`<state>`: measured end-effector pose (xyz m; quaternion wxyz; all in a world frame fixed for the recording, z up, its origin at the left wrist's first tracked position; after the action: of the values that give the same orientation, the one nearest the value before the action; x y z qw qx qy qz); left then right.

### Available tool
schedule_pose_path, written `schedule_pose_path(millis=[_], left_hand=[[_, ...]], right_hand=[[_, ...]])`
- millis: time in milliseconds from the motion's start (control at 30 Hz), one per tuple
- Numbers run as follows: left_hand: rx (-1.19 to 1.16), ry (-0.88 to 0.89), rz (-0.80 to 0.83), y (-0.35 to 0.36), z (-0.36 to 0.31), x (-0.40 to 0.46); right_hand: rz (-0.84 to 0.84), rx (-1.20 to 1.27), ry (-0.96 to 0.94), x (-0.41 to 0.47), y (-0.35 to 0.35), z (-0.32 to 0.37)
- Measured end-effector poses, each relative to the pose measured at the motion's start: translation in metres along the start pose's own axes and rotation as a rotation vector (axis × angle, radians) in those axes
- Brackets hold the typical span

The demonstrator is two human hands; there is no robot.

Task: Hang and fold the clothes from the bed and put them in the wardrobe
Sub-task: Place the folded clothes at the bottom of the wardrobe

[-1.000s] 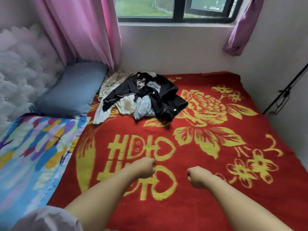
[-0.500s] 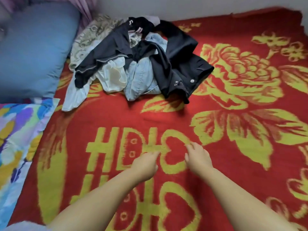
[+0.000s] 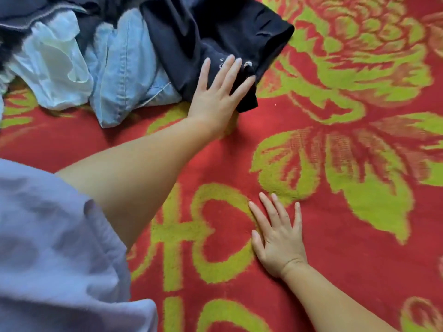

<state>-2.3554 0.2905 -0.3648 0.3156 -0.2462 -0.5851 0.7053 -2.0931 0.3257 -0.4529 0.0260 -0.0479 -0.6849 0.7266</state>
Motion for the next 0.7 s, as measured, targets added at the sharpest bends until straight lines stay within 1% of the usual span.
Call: schedule_pose_path(millis=[100,167,267,367,433,533,600,633,667,700], left_hand=[[-0.014,0.013,0.123,0.013,0.000,-0.001],[-0.073,-0.036,0.217,0.020,0.003,-0.018],[-0.211,-0.115,0.253,0.020,-0.002,-0.061],[-0.248,-0.065,0.266,0.019,-0.030,-0.124],[-0.327,-0.089,0.285,0.019,-0.049,-0.176],[-0.514,-0.186,0.306,0.006,-0.068,-0.251],[-0.670,-0.251,0.291,-0.023,-0.073,-0.290],[-0.757,-0.281,0.263,-0.042,-0.074,-0.303],[-0.829,-0.301,0.241,-0.065,-0.075,-0.312],[-0.882,-0.306,0.216,-0.091,-0.077,-0.319]], right_hand=[[0.000,-0.006,-0.016,0.001,0.001,0.000],[-0.005,-0.011,-0.009,0.001,-0.001,-0.001],[-0.018,-0.004,-0.003,-0.001,0.001,-0.002],[-0.032,0.027,0.013,0.000,0.004,-0.004],[0.038,0.030,0.037,-0.001,0.006,-0.004],[0.230,0.060,0.127,-0.005,0.014,-0.002],[0.334,0.251,0.236,-0.016,0.007,0.012],[0.405,0.430,0.335,-0.024,-0.004,0.021],[0.465,0.730,0.503,-0.035,-0.022,0.029],[0.475,1.122,0.717,-0.048,-0.044,0.038]])
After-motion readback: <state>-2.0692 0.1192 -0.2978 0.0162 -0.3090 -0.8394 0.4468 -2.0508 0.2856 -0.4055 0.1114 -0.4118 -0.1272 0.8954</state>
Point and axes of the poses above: each hand's wrist, its own x-axis towards the middle knuckle, its own y-axis out of the palm, z = x × y, the point moved 7 cm from there along x, towards the middle knuckle, and after that the axes turned 5 degrees about -x, right-handed, at the moved point
